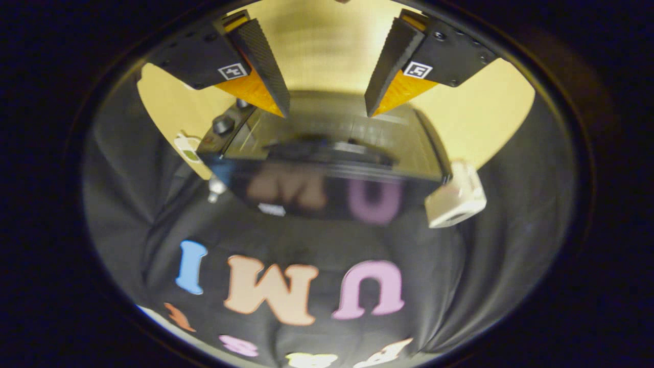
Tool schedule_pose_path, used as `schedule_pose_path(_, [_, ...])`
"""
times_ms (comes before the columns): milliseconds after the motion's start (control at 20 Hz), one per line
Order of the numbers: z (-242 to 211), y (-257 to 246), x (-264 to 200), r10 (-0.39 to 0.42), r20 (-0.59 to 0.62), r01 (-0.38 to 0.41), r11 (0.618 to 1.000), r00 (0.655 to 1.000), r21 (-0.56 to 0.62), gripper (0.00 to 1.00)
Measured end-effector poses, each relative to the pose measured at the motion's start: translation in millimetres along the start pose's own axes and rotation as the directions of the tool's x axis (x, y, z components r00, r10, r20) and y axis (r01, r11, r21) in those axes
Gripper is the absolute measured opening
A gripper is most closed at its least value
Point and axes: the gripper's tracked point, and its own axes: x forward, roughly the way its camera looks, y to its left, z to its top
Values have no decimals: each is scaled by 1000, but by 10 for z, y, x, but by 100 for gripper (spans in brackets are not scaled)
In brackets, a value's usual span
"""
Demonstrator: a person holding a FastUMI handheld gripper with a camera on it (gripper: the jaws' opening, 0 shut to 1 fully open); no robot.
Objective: Open the toaster oven, put the food inside, and close the toaster oven door.
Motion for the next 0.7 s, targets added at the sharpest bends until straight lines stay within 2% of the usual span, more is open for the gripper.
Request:
schedule_pose_path(100, [166,68,-44,12,76,-8,998,997,-57,97])
schedule_pose_path(200, [385,76,-8,15,130,-18,1000,991,22,97])
schedule_pose_path(350, [712,-69,67,-31,195,-3,986,980,170,97])
schedule_pose_path(450, [772,-225,173,-75,191,30,973,979,228,97])
schedule_pose_path(700, [738,-242,313,-67,154,20,958,986,287,97])
